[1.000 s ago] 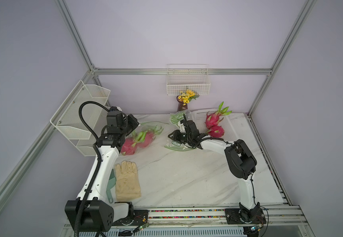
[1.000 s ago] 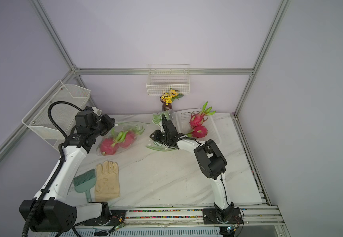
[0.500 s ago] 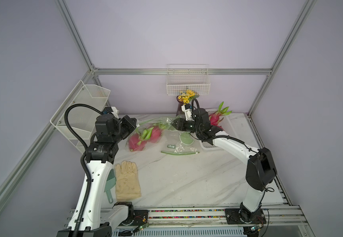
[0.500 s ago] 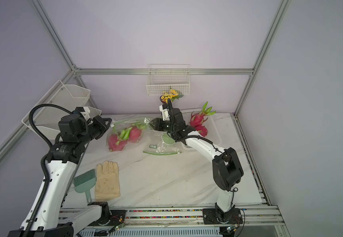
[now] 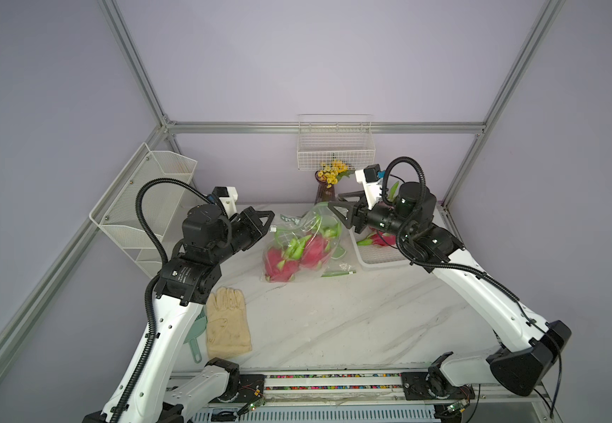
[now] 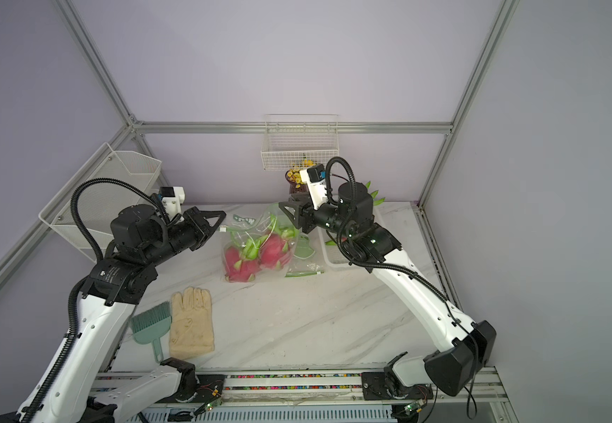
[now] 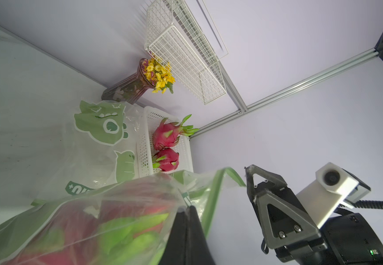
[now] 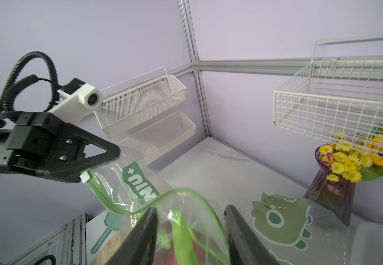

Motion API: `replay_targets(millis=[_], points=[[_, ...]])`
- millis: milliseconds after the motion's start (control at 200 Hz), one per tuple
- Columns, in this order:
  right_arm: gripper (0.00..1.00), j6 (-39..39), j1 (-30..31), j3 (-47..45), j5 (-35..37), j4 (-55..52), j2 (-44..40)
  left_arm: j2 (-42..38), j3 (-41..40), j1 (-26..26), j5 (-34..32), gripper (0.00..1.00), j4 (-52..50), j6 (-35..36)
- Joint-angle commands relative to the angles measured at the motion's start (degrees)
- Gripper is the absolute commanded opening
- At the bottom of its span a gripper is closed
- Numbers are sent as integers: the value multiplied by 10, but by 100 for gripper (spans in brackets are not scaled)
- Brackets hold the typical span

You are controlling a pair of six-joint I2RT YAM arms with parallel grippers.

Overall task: Open the zip-top bag and take out the dragon fruit
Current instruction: Pick up the zipper food storage bag at the center of the board.

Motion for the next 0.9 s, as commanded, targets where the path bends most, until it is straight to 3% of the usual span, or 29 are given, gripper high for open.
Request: replay_targets(millis=[0,135,330,460,895], points=[[57,-93,1,-22,-27,-32,-59,4,9,-31,-12,0,59,-22],[57,-133,2,-35,-41,-58,-96,19,-4,-79,-26,0,92,-43],[57,-165,4,-101,-105,3,-136,37,-19,-147,-71,0,111,-82],[55,-194,19,-131,-110,37,-129,42,-42,-160,-78,0,107,-134],[55,-250,49,-172,-89,38,-97,50,-71,-198,-114,0,136,-174]])
